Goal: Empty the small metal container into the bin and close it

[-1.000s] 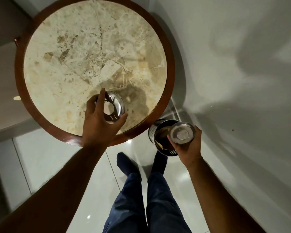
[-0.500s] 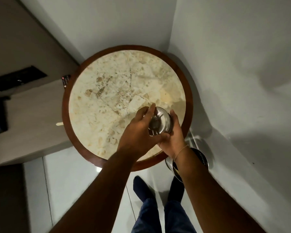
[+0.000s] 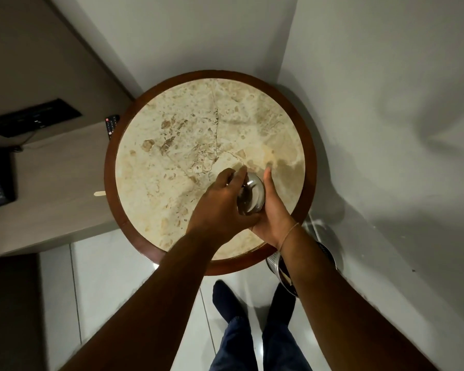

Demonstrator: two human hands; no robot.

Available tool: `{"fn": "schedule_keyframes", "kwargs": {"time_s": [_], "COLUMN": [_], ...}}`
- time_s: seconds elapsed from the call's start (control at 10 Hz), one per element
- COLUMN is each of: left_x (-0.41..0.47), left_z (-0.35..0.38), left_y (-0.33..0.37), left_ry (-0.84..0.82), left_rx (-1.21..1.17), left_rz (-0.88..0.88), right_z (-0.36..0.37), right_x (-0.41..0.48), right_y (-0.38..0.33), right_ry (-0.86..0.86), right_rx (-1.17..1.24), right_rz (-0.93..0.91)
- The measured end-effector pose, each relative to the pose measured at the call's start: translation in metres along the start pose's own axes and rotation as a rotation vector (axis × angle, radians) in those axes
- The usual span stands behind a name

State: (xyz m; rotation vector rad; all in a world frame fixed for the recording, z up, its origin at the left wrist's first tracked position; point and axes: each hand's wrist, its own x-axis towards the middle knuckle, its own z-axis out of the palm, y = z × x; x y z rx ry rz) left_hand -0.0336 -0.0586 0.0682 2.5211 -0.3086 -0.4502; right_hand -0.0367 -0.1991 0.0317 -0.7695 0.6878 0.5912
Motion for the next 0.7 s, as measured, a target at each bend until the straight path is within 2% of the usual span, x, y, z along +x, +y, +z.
{"fn": "schedule_keyframes", "kwargs": {"time_s": [0.1, 0.2, 0.3, 0.4, 0.5, 0.6, 0.7], "left_x": [0.005, 0.017, 0.036, 0.056, 0.068, 0.073, 0.061], "left_z": [0.005, 0.009, 0.01, 0.01, 0.02, 0.02, 0.024], "left_y": [-0.01, -0.026, -0.052, -0.074, -0.084, -0.083, -0.08], "left_ry": [0.029, 0.05, 0.085, 0.108, 0.129, 0.135, 0.118], "left_rx": [0.055, 0.097, 0.107, 0.137, 0.148, 0.135, 0.09], "left_rz": [-0.044, -0.124, -0.257, -0.337, -0.372, -0.425, -0.435], "right_z": [0.004, 0.009, 0.0, -0.016, -0.035, -0.05, -0.051], "right_x": [0.004, 0.01, 0.017, 0.013, 0.004, 0.0, -0.007], "right_y": [0.001, -0.002, -0.001, 0.003, 0.013, 0.023, 0.027], "right_ry": [-0.028, 0.138, 0.308, 0.386, 0.426, 0.508, 0.555], "right_rx": [-0.123, -0.4, -0.55, -0.412, -0.413, -0.425, -0.586], "right_rz": [0.014, -0.047, -0.168, -0.263, -0.3, -0.322, -0.421]}}
